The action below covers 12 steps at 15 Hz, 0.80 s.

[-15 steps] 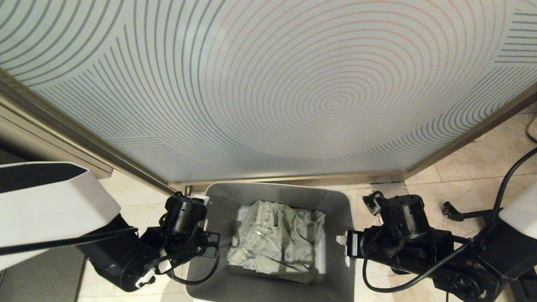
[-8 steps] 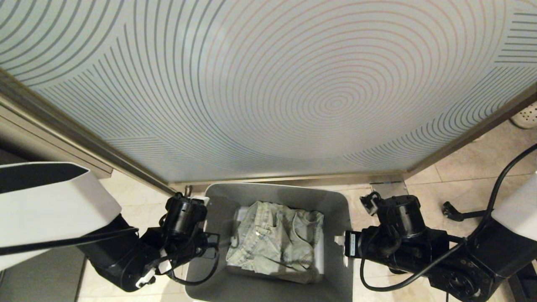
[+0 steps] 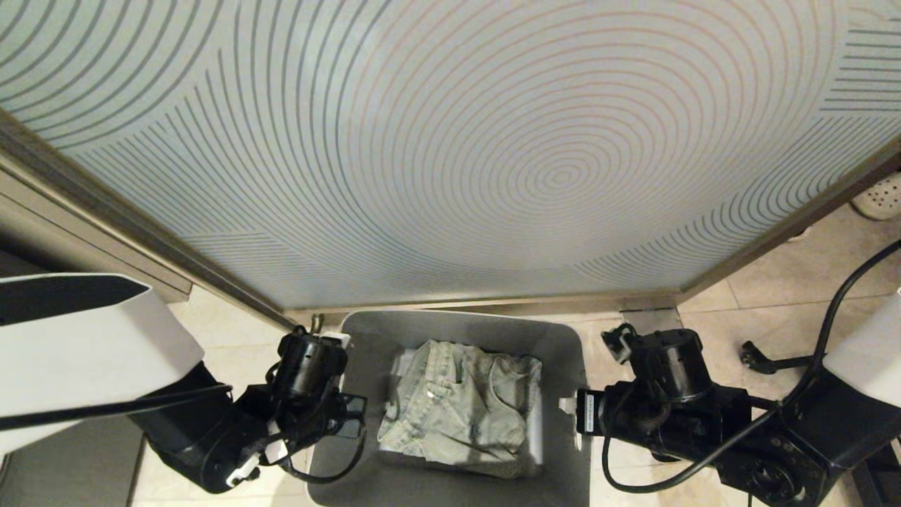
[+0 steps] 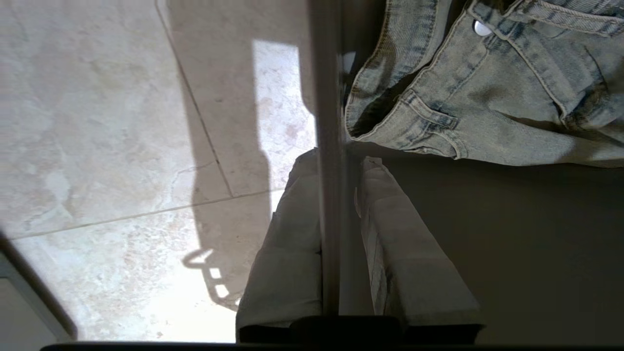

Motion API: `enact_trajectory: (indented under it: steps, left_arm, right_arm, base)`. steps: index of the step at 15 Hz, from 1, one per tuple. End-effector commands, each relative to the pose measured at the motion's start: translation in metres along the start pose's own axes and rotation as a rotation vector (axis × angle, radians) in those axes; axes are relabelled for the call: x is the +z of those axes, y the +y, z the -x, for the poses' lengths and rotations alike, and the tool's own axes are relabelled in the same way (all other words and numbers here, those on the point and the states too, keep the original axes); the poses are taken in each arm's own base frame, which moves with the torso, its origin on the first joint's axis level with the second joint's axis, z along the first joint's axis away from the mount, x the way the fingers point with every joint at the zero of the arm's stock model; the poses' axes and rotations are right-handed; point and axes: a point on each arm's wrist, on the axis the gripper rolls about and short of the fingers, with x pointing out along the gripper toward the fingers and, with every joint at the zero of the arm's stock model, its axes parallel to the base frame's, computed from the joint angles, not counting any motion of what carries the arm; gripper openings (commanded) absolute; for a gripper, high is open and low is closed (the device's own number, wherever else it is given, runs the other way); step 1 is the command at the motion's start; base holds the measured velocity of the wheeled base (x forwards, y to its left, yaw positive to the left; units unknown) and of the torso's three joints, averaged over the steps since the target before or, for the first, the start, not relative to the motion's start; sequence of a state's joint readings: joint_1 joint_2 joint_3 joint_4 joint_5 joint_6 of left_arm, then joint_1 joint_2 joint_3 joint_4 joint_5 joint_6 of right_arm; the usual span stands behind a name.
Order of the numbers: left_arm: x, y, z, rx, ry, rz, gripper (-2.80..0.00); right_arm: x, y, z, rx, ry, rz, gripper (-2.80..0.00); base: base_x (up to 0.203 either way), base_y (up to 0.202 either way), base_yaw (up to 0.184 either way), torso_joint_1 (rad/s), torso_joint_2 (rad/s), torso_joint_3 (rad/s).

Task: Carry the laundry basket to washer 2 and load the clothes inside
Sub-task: Pick up the clothes basket and put it beside the washing machine

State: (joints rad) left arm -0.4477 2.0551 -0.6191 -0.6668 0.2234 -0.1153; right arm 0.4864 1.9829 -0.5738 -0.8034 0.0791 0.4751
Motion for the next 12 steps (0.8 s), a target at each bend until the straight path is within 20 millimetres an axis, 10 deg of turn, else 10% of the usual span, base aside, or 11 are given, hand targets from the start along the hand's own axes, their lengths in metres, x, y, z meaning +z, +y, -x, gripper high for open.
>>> enact_trajectory:
  steps: [1,12]
  left_arm:
    - [-0.0007,0.0007,0.0017,0.011,-0.004,0.002,-2.80]
    - [-0.0028,-0.0026,0.0030,0.026,-0.001,-0.009,-2.80]
  right_arm:
    - [0.0010,0.0011,0.0009,0.006,-0.007,0.000,-2.80]
    - [0.0015,0.0018,0.0055,0.009,-0.013,-0.005,-2.80]
  base:
    - [0.000,0.000,0.000,0.005,0.01,0.164]
    - [0.000,0.000,0.000,0.001,0.00,0.199]
